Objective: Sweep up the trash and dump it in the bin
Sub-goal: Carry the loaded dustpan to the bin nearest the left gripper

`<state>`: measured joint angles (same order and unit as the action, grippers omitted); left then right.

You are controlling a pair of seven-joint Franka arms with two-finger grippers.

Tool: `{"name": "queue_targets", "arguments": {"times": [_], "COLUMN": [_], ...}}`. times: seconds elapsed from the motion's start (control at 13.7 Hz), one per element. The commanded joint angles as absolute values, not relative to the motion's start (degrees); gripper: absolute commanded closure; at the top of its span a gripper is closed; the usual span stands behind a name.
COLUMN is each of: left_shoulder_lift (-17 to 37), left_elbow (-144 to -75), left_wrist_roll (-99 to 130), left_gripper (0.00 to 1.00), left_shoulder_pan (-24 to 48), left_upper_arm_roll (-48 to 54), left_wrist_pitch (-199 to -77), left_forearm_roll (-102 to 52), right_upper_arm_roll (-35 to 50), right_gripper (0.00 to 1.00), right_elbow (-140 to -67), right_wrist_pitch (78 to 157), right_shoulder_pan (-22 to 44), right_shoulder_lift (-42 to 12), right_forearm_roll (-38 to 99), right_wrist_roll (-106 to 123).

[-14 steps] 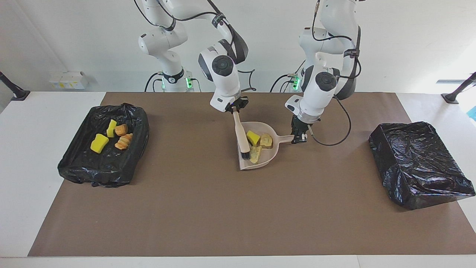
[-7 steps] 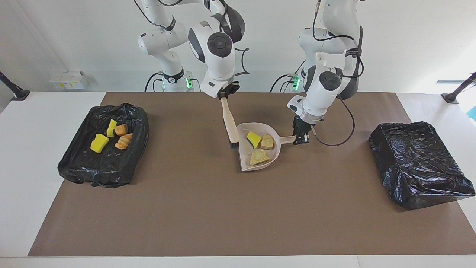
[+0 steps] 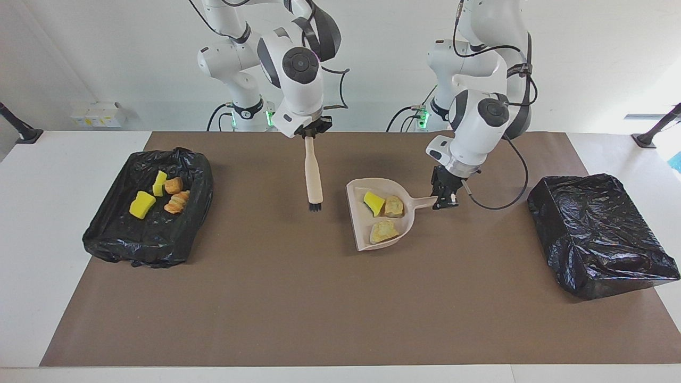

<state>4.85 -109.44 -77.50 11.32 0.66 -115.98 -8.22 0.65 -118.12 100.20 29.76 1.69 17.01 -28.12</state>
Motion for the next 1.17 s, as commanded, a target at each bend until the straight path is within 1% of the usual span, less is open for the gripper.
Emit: {"name": "queue_targets", "arguments": {"times": [0.0, 0.07, 0.22, 0.37, 0.51, 0.73, 0.88, 0.95, 1.03, 1.1], "left_shoulder_lift": [7.8, 8.0, 8.5, 9.3, 9.6, 10.1, 10.9, 11.5, 11.8, 11.9], "left_elbow": [-102.1, -101.0, -99.1, -98.1, -97.7, -96.2, -94.2, -92.5, -91.5, -91.1], "left_wrist_roll": [-80.3, -82.5, -88.5, -93.0, -97.7, -105.0, -107.3, -109.9, -112.6, -114.9], "left_gripper": [1.0, 1.0, 1.0, 1.0, 1.0, 1.0, 1.0, 1.0, 1.0, 1.0], "left_shoulder_pan": [6.3, 3.6, -0.5, -4.3, -8.4, -14.6, -18.7, -20.4, -23.5, -26.3], "left_upper_arm_roll": [0.9, 0.9, 0.9, 0.8, 0.8, 0.7, 0.7, 0.7, 0.7, 0.7], "left_wrist_pitch": [-110.2, -109.1, -108.1, -107.5, -107.6, -106.4, -104.9, -104.1, -103.2, -102.7], "left_forearm_roll": [-8.6, -8.3, -7.6, -6.7, -5.8, -4.3, -2.8, -2.6, -2.5, -2.3], "right_upper_arm_roll": [1.3, 1.3, 1.3, 1.4, 1.4, 1.4, 1.4, 1.4, 1.4, 1.4], "right_gripper": [1.0, 1.0, 1.0, 1.0, 1.0, 1.0, 1.0, 0.96, 0.87, 0.83], "right_elbow": [-121.7, -122.0, -122.3, -122.4, -122.4, -123.0, -123.5, -123.5, -123.5, -123.5], "right_wrist_pitch": [108.0, 111.8, 114.7, 118.3, 118.8, 118.9, 120.7, 120.8, 120.8, 121.0], "right_shoulder_pan": [33.4, 34.8, 37.3, 37.8, 39.5, 39.5, 39.5, 38.9, 38.8, 38.8], "right_shoulder_lift": [1.8, 0.3, -2.4, -4.3, -5.5, -5.9, -6.6, -6.8, -7.0, -7.6], "right_forearm_roll": [18.2, 18.2, 18.2, 18.2, 18.3, 18.3, 18.4, 18.5, 18.5, 18.5], "right_wrist_roll": [-31.5, -32.0, -31.1, -31.9, -32.3, -32.7, -32.5, -32.3, -32.3, -32.4]}}
